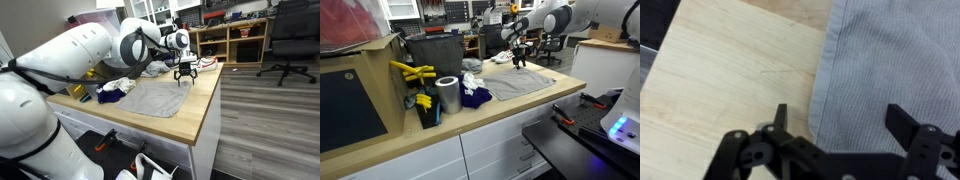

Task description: Fold the grey towel

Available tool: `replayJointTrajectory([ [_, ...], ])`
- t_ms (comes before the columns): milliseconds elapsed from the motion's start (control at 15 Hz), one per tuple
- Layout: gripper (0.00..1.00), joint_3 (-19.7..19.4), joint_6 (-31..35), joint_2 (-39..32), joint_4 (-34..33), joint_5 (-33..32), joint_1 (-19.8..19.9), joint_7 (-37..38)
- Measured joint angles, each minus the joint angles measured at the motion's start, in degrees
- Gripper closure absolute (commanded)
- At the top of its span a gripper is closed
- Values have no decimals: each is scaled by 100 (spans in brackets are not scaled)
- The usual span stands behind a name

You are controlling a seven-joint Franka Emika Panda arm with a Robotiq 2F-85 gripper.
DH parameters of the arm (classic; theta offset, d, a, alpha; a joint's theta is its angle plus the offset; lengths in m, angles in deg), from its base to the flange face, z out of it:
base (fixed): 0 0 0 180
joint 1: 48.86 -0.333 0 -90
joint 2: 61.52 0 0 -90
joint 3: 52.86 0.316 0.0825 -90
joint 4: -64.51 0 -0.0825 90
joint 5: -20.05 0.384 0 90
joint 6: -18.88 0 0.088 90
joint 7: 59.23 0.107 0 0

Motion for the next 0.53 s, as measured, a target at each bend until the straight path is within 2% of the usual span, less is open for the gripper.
replayJointTrajectory([
  [67, 22, 1, -5, -8, -26, 0, -27, -53],
  [200, 32, 1, -16, -14, -67, 0, -81, -135],
  [533, 71, 1, -20, -28, -113, 0, -151, -328],
])
